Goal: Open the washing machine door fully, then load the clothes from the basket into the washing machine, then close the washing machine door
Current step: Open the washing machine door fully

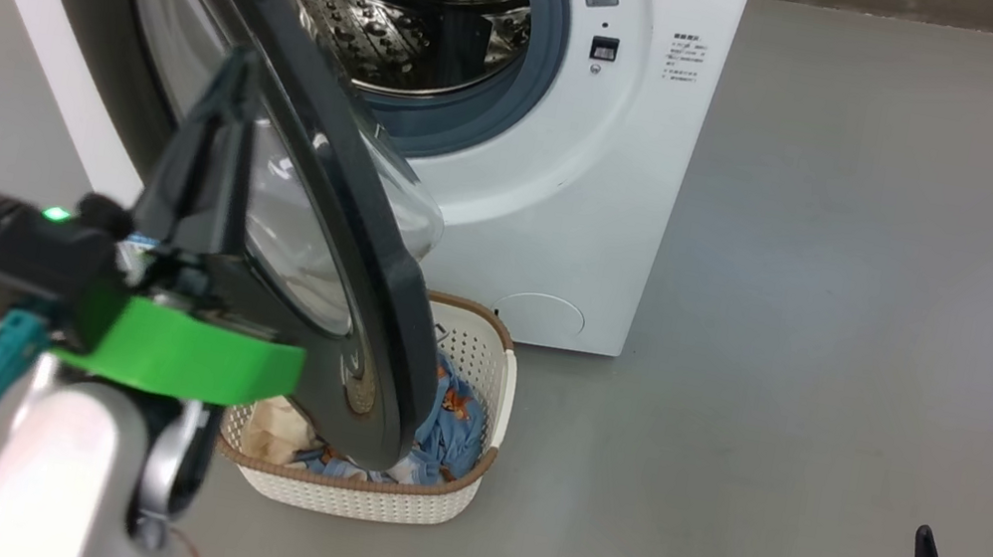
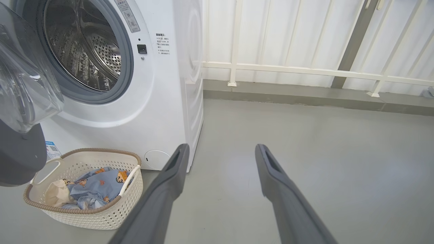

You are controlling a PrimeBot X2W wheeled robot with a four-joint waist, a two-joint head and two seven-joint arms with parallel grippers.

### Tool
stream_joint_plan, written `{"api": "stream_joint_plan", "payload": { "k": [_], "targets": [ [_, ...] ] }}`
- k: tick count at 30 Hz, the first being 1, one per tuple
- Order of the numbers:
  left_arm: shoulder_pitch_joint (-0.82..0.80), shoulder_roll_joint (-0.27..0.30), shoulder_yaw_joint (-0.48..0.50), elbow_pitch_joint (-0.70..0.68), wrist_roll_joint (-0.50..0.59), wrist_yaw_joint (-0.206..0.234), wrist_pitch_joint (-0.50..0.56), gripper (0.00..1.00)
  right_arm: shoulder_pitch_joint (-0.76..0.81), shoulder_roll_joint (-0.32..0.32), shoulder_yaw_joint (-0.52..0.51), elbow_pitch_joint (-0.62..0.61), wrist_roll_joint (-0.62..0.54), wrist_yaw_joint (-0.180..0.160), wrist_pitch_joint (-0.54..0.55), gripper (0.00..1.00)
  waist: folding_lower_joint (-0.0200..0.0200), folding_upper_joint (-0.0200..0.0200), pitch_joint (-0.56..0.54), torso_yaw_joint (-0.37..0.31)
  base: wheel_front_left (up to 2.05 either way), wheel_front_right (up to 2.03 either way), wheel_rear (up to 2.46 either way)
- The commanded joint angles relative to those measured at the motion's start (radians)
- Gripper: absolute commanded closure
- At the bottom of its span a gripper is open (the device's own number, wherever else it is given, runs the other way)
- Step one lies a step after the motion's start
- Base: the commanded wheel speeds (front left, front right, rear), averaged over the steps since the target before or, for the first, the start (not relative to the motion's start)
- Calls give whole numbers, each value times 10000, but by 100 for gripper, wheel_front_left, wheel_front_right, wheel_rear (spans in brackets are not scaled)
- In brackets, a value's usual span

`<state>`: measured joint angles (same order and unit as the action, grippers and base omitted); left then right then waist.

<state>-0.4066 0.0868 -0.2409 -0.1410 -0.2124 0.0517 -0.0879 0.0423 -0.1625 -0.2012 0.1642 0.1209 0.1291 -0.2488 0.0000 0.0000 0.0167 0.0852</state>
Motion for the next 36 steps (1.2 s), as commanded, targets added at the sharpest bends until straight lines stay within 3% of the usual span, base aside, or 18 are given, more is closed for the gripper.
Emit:
{"api": "stream_joint_plan", "payload": {
  "k": [1,7,13,23,36],
  "targets": [
    [-468,149,225,-348,87,113,83,100,-83,-193,198,-270,-91,16,-66,0,0,0,1,3,0,0,0],
    [-915,-223,-1359,-552,-254,-170,825,100,-109,-199,252,-319,-128,16,0,0,0,0,10,4,0,0,0],
    [-836,-352,-3087,651,-1062,-111,1161,100,-234,-195,431,-447,-113,16,45,0,0,0,151,-23,0,0,0],
    [-1271,-363,-5110,2295,-2464,830,535,100,-544,-264,906,-691,-10,16,20,0,0,0,498,134,0,0,0],
    [-1737,-364,-5762,3823,-3320,1790,-168,100,-706,-333,1150,-656,96,16,-55,0,0,0,638,335,0,0,0]
  ]
}}
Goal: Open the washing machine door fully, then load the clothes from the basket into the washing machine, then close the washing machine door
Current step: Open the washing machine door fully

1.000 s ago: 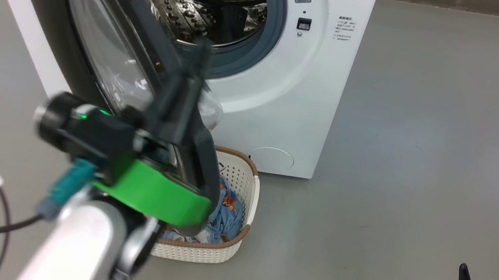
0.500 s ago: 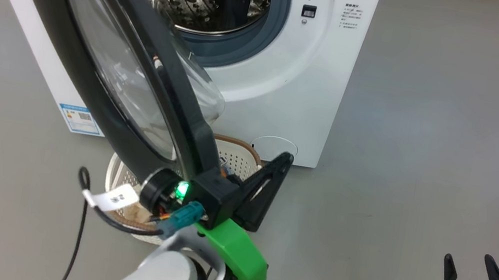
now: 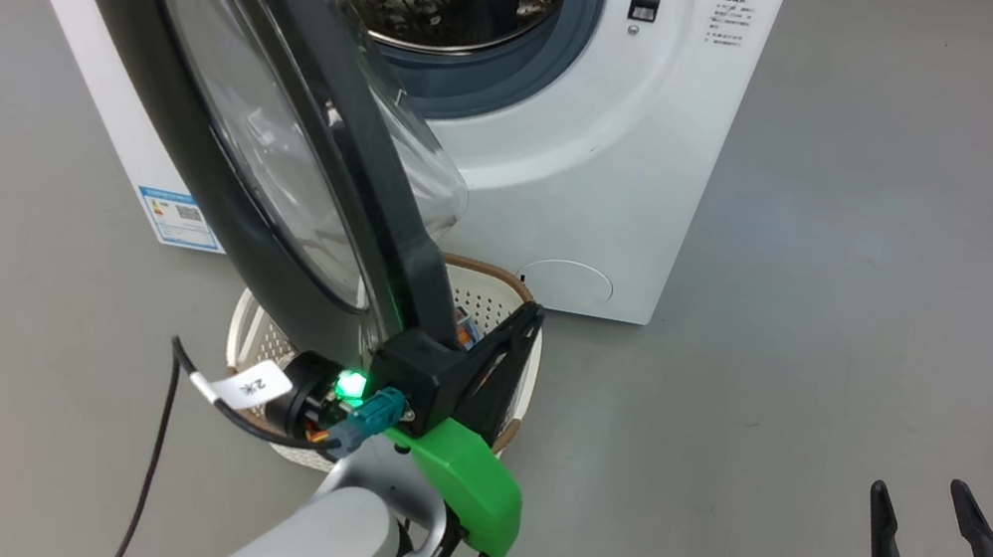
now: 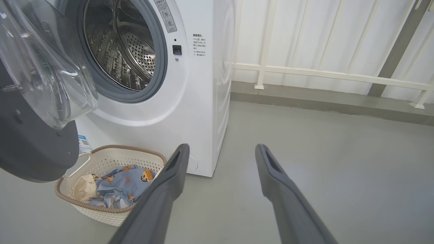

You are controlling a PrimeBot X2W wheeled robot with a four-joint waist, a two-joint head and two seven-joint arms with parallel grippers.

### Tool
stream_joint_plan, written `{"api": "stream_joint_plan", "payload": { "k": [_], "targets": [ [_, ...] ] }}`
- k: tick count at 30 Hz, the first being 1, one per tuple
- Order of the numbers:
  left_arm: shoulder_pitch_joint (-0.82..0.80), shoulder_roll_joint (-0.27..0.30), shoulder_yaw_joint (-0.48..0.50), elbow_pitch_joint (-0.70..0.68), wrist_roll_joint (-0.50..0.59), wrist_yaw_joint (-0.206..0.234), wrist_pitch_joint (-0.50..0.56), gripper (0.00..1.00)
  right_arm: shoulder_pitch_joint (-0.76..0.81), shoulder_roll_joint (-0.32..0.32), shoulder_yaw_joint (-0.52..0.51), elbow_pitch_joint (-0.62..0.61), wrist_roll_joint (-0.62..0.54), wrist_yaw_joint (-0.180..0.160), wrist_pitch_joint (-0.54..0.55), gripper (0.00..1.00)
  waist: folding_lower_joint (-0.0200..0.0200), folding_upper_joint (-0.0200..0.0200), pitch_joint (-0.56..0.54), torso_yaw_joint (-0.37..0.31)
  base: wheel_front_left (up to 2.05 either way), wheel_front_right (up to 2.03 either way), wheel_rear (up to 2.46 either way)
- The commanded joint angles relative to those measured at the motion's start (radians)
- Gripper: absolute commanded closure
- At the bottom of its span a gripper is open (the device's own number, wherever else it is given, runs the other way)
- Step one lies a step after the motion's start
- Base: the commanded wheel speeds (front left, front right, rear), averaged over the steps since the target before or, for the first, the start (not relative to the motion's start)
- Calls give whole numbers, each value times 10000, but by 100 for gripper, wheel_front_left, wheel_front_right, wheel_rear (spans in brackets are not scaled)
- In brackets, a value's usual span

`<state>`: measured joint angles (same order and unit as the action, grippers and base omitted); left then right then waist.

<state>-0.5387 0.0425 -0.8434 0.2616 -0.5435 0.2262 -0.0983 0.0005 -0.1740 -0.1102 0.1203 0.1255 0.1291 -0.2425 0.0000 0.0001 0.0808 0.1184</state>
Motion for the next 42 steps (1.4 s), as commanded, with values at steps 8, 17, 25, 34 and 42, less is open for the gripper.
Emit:
{"api": "stream_joint_plan", "payload": {
  "k": [8,17,25,34,42],
  "targets": [
    [-68,139,384,290,-240,326,-314,100,-274,-237,272,-137,138,16,-150,0,0,-1,-52,67,0,0,0],
    [354,391,560,433,-399,532,-507,100,-253,-235,277,-140,174,16,-172,0,0,-1,-86,156,0,0,0],
    [668,563,758,390,-543,749,-690,100,-243,-231,314,-142,213,16,-182,0,0,-1,-136,202,0,0,0],
    [1054,848,951,-7,-616,1074,-815,100,-253,-214,310,-201,270,16,-187,0,0,-1,-103,267,0,0,0],
    [761,880,859,-141,-465,1031,-882,100,-360,-221,345,-218,327,16,-190,0,0,-1,-22,214,0,0,0]
  ]
}}
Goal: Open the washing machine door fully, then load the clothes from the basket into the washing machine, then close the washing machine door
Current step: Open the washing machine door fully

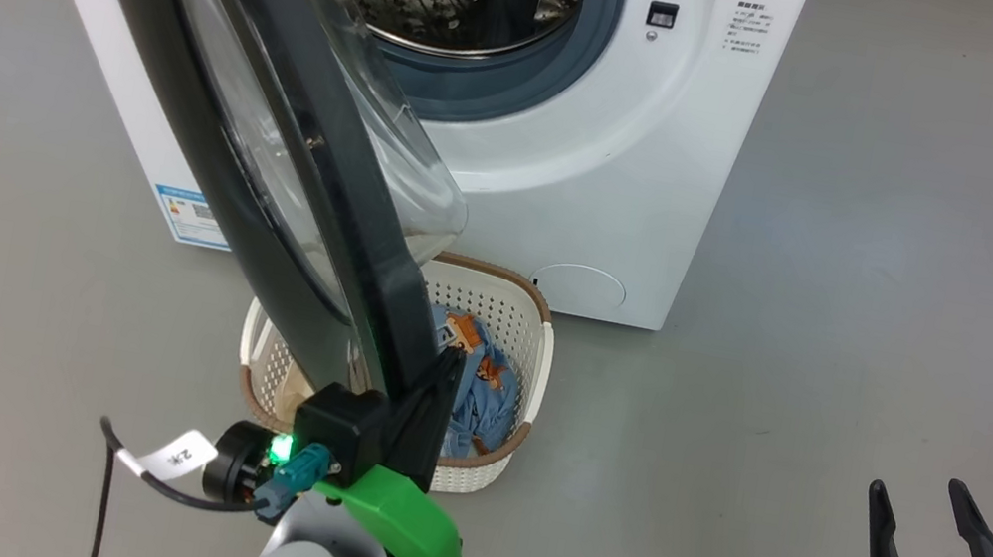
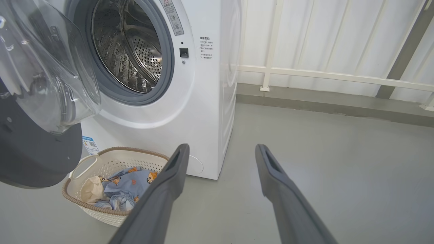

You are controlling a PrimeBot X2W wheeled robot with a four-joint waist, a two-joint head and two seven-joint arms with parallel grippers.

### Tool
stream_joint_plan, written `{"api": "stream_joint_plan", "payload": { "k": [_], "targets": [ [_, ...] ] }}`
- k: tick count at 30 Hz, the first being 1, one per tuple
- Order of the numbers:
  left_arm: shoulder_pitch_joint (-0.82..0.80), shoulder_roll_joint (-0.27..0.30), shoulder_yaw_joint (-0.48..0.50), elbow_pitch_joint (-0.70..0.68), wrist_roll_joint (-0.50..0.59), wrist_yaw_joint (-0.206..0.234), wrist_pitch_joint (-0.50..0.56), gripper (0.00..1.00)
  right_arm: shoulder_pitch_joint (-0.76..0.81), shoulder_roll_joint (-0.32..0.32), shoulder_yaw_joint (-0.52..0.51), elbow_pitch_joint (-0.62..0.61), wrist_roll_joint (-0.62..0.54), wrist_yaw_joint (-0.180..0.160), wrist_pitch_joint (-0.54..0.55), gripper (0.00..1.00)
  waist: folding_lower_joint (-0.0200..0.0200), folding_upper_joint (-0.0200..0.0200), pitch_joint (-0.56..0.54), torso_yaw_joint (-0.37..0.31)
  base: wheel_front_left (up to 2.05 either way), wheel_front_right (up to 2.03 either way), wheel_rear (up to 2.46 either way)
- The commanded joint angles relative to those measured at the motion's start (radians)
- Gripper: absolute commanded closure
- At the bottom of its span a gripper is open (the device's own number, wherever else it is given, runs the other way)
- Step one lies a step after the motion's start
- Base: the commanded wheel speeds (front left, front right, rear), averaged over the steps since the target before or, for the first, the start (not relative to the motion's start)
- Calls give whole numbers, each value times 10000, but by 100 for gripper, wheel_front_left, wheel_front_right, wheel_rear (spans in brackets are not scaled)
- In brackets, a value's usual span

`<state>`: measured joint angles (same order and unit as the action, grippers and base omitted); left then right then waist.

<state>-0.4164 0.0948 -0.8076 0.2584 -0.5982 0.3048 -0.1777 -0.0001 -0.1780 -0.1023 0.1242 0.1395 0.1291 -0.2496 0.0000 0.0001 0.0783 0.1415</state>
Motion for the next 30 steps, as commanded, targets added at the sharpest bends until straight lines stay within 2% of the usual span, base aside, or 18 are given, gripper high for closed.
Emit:
{"api": "stream_joint_plan", "payload": {
  "k": [1,7,15,30],
  "targets": [
    [-499,357,499,-86,85,231,-94,100,-361,-175,275,-253,193,16,-119,0,0,-1,8,-31,0,0,0],
    [-647,390,506,26,119,159,-192,100,-355,-141,283,-236,228,16,-120,0,0,-1,10,-74,0,0,0],
    [-540,476,598,15,128,343,-314,100,-333,-108,216,-278,263,16,-121,0,0,-1,59,27,0,0,0],
    [495,984,534,-1382,465,1346,-371,100,-321,-172,136,-262,245,16,-122,0,0,-1,139,565,0,0,0]
  ]
}}
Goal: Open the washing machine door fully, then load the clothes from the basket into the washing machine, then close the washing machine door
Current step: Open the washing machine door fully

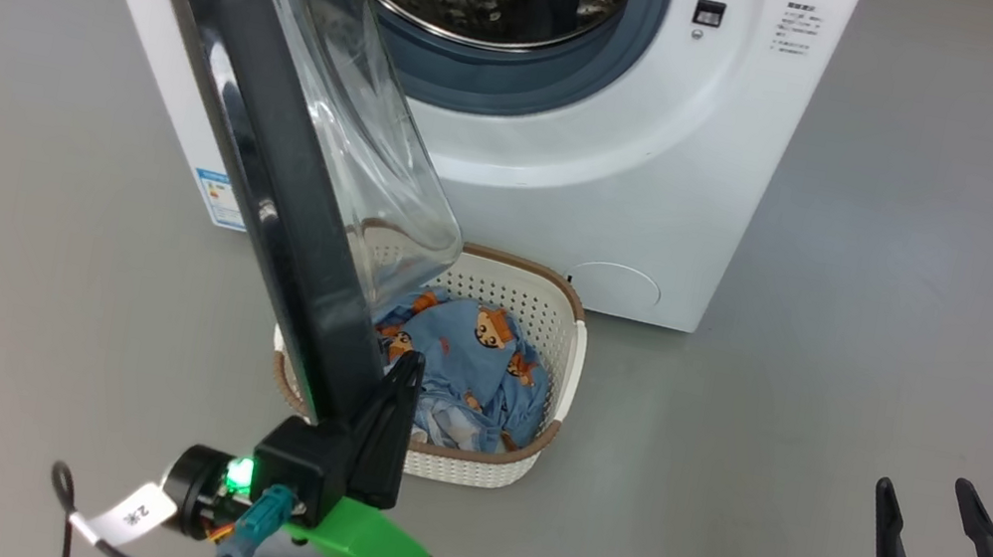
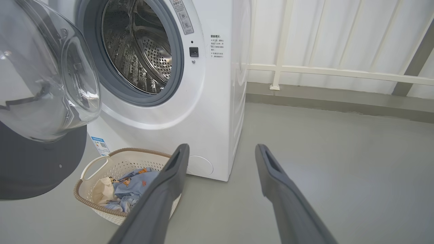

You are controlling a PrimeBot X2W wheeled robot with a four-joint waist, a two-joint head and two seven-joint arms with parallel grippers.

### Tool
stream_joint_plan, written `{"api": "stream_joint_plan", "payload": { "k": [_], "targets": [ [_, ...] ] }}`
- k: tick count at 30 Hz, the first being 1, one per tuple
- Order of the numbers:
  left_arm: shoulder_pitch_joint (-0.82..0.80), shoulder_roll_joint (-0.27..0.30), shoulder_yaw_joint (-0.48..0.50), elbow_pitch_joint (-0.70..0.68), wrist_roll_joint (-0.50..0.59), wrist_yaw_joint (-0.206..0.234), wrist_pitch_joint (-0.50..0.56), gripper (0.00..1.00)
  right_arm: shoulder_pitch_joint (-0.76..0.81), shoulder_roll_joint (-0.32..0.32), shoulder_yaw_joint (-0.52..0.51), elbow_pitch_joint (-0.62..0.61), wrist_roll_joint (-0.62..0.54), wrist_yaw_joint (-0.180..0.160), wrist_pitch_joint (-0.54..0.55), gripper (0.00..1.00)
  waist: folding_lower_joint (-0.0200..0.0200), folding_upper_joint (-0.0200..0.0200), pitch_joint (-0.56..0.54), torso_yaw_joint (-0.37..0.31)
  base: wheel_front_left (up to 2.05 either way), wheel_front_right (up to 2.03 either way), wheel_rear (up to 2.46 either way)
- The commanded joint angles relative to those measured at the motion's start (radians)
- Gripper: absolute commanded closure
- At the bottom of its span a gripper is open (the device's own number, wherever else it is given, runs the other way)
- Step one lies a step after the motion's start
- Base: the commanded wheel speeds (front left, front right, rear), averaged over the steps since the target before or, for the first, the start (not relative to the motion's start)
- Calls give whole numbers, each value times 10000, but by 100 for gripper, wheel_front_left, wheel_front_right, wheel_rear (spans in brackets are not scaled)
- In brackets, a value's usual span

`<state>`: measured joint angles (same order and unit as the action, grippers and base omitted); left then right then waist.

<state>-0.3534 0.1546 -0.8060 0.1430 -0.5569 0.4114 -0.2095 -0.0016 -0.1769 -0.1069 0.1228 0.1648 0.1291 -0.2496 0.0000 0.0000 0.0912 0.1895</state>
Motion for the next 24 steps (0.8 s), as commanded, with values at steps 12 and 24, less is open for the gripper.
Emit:
{"api": "stream_joint_plan", "payload": {
  "k": [12,24],
  "targets": [
    [731,764,667,-1202,123,1068,-64,100,-171,-255,39,-360,-69,16,-92,0,0,0,-128,928,0,0,0],
    [842,1241,969,-1354,92,1209,-81,100,-75,-207,26,-611,-120,16,43,0,0,0,-243,1665,0,0,0]
  ]
}}
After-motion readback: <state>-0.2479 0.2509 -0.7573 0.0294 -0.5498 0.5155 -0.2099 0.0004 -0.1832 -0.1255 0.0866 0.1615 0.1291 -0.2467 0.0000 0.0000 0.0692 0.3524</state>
